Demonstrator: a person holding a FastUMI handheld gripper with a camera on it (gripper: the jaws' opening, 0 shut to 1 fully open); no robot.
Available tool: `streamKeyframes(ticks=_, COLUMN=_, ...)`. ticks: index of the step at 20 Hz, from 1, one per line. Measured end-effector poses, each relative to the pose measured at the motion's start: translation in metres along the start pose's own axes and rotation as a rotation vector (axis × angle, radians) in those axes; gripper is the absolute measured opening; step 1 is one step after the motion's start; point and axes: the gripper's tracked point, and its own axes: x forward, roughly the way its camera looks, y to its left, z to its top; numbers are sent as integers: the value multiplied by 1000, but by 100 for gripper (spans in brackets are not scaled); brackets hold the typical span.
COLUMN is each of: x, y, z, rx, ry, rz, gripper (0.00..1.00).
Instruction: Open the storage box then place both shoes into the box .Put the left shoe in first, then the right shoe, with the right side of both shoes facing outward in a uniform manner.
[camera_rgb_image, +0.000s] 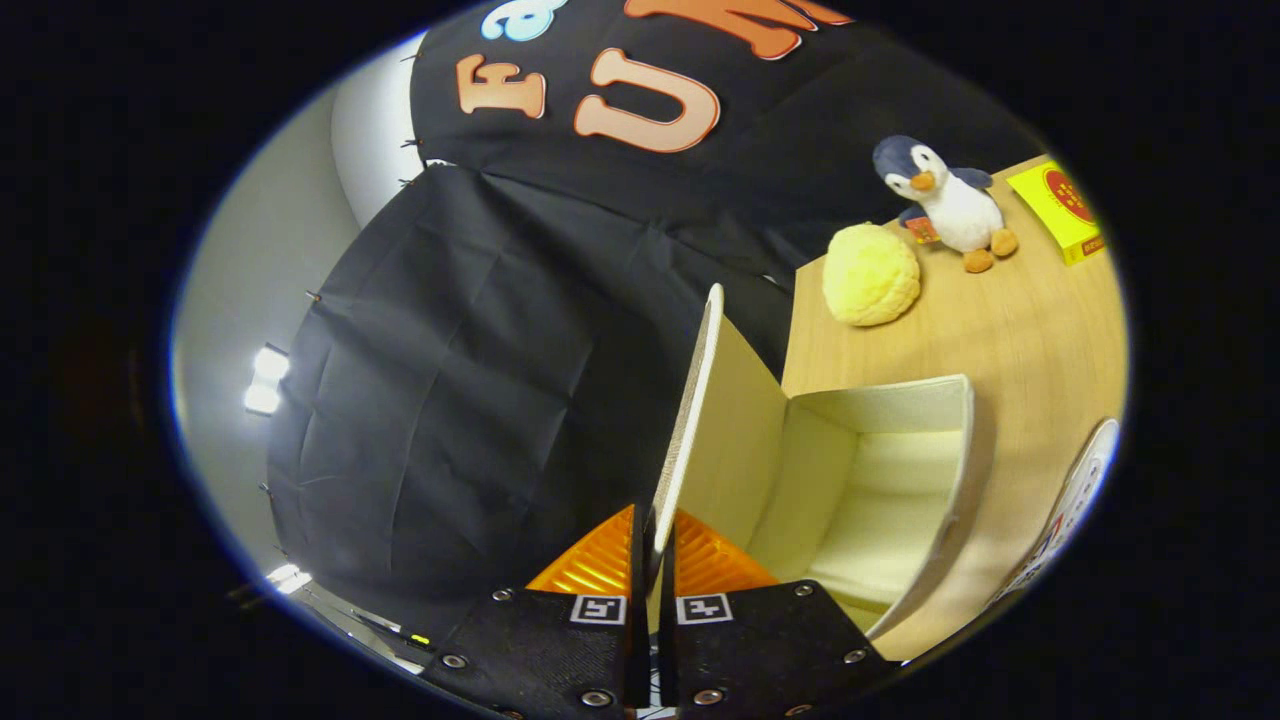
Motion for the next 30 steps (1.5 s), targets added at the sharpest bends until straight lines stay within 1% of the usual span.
streamKeyframes(ticks=3, x=28, y=26, z=-1, rx=-20, ry=11, rz=8, gripper=4)
streamKeyframes(ticks=7, x=67, y=53, z=-9, rx=-61, ry=39, rz=-18, gripper=6)
streamKeyframes(ticks=10, x=98, y=61, z=-14, rx=-69, ry=54, rz=-29, gripper=8)
streamKeyframes(ticks=12, x=113, y=61, z=-17, rx=-81, ry=51, rz=-38, gripper=12)
streamKeyframes(ticks=14, x=115, y=58, z=-14, rx=-104, ry=41, rz=-65, gripper=24)
streamKeyframes(ticks=15, x=114, y=59, z=-13, rx=-110, ry=34, rz=-65, gripper=40)
streamKeyframes(ticks=17, x=105, y=55, z=-7, rx=-137, ry=15, rz=-80, gripper=60)
streamKeyframes(ticks=18, x=98, y=48, z=-2, rx=-162, ry=1, rz=-101, gripper=70)
streamKeyframes(ticks=19, x=89, y=40, z=3, rx=-193, ry=-15, rz=-128, gripper=77)
streamKeyframes(ticks=21, x=68, y=17, z=14, rx=-250, ry=-47, rz=-186, gripper=84)
streamKeyframes(ticks=25, x=14, y=-40, z=25, rx=-336, ry=-99, rz=-328, gripper=92)
streamKeyframes(ticks=27, x=-15, y=-71, z=30, rx=-360, ry=-129, rz=-406, gripper=94)
streamKeyframes(ticks=30, x=-59, y=-124, z=31, rx=-399, ry=-157, rz=-540, gripper=96)
